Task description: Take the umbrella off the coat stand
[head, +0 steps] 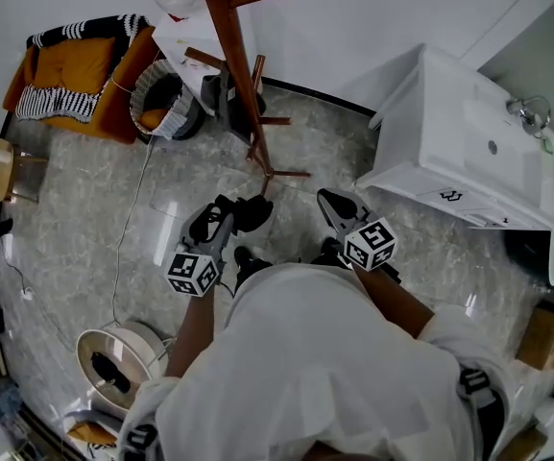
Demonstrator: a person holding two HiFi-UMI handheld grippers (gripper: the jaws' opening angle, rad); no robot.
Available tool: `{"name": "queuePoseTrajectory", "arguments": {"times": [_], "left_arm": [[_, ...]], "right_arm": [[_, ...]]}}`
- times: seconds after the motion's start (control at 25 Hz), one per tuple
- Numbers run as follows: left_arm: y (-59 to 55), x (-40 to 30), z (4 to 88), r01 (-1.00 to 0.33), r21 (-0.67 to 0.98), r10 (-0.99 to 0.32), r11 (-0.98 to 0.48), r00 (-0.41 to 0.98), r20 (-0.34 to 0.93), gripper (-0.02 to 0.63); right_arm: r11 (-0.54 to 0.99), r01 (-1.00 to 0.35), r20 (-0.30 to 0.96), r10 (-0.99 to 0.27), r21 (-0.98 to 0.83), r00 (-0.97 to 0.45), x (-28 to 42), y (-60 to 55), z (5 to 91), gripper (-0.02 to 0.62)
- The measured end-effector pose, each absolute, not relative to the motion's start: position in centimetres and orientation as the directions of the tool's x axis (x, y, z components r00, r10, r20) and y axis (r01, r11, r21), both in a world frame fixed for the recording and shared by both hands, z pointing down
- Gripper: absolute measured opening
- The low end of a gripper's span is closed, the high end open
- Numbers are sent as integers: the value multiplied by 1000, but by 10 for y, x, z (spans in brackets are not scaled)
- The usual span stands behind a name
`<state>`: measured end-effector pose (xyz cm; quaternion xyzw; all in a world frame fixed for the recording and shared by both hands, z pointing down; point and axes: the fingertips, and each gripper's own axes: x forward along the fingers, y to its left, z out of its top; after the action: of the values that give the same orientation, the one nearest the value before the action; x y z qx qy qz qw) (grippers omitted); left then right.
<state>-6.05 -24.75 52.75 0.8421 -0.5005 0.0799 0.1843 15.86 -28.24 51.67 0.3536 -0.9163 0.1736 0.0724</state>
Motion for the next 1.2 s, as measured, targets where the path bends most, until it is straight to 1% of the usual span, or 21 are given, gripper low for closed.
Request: {"name": "queuePoseTrajectory", "arguments": {"times": [0.24, 0.36, 0.44, 0.56, 0.64, 0.92, 1.2], "left_arm": [[-230, -81, 495, -893, 209, -846, -400, 447, 291, 206], [-226, -89, 484, -903, 208, -865, -376, 423, 269, 206], [-223, -92, 481, -906, 215, -874, -364, 412, 257, 205], [-222, -94, 481, -906, 230, -879, -357, 409, 247, 204], [-223, -92, 480, -902, 232, -876, -363, 415, 245, 204], [-225, -92, 473, -892, 253, -877, -375, 429, 214, 204], [-225, -95, 473, -888, 252, -872, -385, 439, 215, 204]], "right_arm": [[650, -708, 232, -670, -276, -706, 181, -283, 501, 15], [652, -704, 162, -691, -282, -704, 193, -286, 480, 15], [674, -694, 114, -691, -254, -714, 199, -285, 462, 15], [702, -697, 130, -685, -145, -717, 203, -288, 446, 15], [710, -695, 130, -683, -114, -719, 206, -292, 439, 15], [701, -701, 121, -690, -130, -713, 209, -298, 433, 15], [709, -686, 115, -677, -163, -727, 197, -296, 436, 14]]}}
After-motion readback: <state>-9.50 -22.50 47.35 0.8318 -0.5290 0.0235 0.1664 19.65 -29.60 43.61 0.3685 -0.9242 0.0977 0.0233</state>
